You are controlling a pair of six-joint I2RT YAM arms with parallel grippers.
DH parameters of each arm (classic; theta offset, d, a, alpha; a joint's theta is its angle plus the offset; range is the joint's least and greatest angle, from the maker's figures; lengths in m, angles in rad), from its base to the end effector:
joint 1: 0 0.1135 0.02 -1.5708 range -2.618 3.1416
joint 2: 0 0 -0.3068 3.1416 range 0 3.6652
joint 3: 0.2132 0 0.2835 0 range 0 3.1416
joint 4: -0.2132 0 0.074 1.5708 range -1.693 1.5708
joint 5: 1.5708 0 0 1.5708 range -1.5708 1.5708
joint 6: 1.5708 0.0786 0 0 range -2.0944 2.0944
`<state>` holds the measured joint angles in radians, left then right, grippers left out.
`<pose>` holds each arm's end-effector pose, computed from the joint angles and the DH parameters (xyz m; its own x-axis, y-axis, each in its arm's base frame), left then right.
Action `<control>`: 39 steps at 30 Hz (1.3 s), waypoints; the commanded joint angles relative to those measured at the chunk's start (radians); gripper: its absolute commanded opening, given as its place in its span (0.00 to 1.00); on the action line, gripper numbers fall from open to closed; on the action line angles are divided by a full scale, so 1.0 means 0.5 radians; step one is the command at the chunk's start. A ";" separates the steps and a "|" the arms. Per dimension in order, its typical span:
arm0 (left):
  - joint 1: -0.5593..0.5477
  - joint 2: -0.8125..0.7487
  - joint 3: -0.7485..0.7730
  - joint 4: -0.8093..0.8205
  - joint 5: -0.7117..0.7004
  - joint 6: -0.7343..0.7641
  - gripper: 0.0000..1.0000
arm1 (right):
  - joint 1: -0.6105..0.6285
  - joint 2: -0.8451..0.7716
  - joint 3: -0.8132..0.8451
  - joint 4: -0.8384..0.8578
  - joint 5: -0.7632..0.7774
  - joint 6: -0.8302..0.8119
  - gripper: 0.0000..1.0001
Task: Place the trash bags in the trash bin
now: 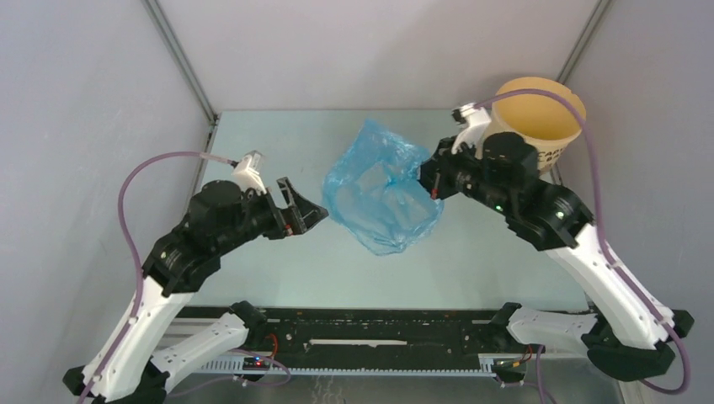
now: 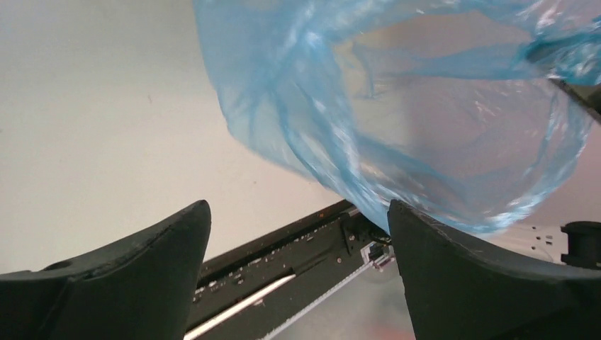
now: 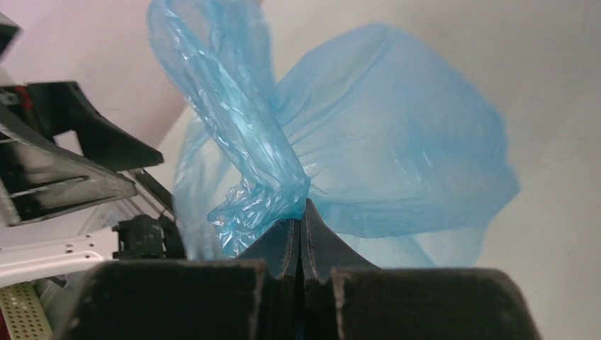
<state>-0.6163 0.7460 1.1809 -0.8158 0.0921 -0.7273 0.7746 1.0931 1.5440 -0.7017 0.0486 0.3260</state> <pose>0.1281 -0.0996 0.4363 -0.6556 -0.3469 -0.6707 0.2803 0.7130 -0.6427 0.1813 0.1721 0.5228 -0.3810 0.0747 -0.9216 -0.5731 0.7630 0.2988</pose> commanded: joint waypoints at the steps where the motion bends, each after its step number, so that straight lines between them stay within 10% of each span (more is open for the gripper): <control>1: 0.012 0.113 0.241 -0.210 -0.074 -0.174 1.00 | -0.005 0.085 -0.095 0.056 -0.076 0.179 0.00; 17: -0.099 0.872 0.434 -0.310 -0.646 -0.152 1.00 | -0.106 0.146 -0.111 0.092 -0.213 0.373 0.00; 25: 0.059 0.751 -0.276 0.575 -0.183 -0.334 1.00 | -0.149 0.110 -0.112 0.096 -0.275 0.422 0.00; 32: 0.161 0.906 -0.323 0.885 0.149 -0.410 0.58 | -0.161 0.057 -0.165 0.080 -0.281 0.435 0.00; 36: 0.220 1.011 -0.044 0.577 -0.026 -0.112 0.01 | -0.167 0.033 -0.172 0.053 -0.271 0.414 0.00; 39: 0.244 1.059 0.390 0.210 -0.263 0.157 0.00 | -0.193 0.019 -0.117 0.002 -0.234 0.360 0.00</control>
<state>-0.5198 1.2633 1.0969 -0.5545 0.0879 -0.8371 0.6949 1.1294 1.4612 -0.6914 -0.0849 0.5282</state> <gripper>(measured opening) 0.015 0.006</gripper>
